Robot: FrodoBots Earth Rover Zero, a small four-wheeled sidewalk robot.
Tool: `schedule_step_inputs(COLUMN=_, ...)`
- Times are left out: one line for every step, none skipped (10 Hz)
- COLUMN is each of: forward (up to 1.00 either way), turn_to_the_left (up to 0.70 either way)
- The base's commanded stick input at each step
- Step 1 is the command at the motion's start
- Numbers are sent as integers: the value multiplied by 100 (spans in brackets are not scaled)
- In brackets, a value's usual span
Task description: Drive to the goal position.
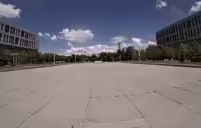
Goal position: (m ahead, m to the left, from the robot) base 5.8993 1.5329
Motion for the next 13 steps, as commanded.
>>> schedule_step_inputs(forward=70, turn_to_the_left=0)
schedule_step_inputs(forward=70, turn_to_the_left=0)
schedule_step_inputs(forward=70, turn_to_the_left=0)
schedule_step_inputs(forward=70, turn_to_the_left=0)
schedule_step_inputs(forward=70, turn_to_the_left=0)
schedule_step_inputs(forward=70, turn_to_the_left=0)
schedule_step_inputs(forward=70, turn_to_the_left=0)
schedule_step_inputs(forward=70, turn_to_the_left=0)
schedule_step_inputs(forward=70, turn_to_the_left=0)
schedule_step_inputs(forward=70, turn_to_the_left=0)
schedule_step_inputs(forward=70, turn_to_the_left=0)
schedule_step_inputs(forward=70, turn_to_the_left=0)
schedule_step_inputs(forward=70, turn_to_the_left=0)
